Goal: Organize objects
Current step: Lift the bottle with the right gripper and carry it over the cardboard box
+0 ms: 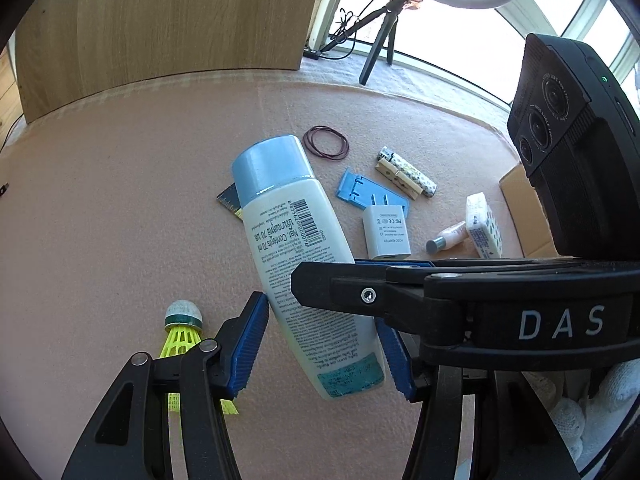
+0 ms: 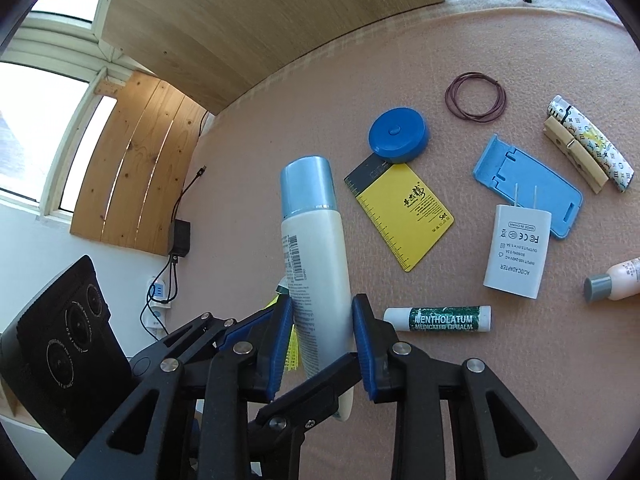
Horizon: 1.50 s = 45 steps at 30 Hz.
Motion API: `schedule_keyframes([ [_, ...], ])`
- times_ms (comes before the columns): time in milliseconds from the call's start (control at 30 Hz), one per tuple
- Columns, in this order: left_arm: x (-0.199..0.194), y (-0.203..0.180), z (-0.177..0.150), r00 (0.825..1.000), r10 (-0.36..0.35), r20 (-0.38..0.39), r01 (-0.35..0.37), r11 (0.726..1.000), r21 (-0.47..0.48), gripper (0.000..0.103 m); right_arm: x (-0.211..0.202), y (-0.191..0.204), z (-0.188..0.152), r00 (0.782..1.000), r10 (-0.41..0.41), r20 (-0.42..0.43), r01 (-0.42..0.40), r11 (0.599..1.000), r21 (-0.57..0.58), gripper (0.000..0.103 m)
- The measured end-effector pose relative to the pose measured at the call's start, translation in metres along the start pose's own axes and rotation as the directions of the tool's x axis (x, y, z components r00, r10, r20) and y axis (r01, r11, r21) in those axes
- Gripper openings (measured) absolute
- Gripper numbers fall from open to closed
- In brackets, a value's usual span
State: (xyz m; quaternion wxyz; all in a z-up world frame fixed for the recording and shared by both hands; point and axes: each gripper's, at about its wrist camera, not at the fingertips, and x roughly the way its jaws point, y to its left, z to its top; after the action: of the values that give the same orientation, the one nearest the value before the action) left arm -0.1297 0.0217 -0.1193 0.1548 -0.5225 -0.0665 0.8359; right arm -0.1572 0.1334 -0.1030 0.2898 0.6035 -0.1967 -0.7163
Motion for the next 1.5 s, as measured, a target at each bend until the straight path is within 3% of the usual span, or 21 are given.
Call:
schedule_keyframes([
  [400,0.005,-0.116,0.018,0.996,-0.091,0.024,0.085,0.981,0.176,0.059,-0.1,-0.049,-0.025,0.986,-0.051,0.16,0.041,0.997,0.069,0.028],
  [700,0.026,-0.228,0.021,0.982,-0.188,-0.006,0.181,0.934,0.307,0.059,-0.187,-0.112,-0.059,0.956,-0.127,0.266,0.084,0.982,0.168,0.027],
  [1000,0.062,-0.327,0.017,0.966,-0.25,-0.069,0.256,0.883,0.392,0.059,-0.249,-0.176,-0.095,0.924,-0.209,0.321,0.119,0.953,0.277,0.027],
  [1233,0.09,-0.383,0.012,0.957,-0.268,-0.113,0.29,0.854,0.432,0.059,-0.278,-0.219,-0.115,0.906,-0.252,0.341,0.129,0.93,0.343,0.027],
  [1500,0.119,-0.407,0.009,0.954,-0.256,-0.156,0.299,0.847,0.44,0.058,-0.288,-0.251,-0.124,0.906,-0.27,0.326,0.134,0.914,0.384,0.027],
])
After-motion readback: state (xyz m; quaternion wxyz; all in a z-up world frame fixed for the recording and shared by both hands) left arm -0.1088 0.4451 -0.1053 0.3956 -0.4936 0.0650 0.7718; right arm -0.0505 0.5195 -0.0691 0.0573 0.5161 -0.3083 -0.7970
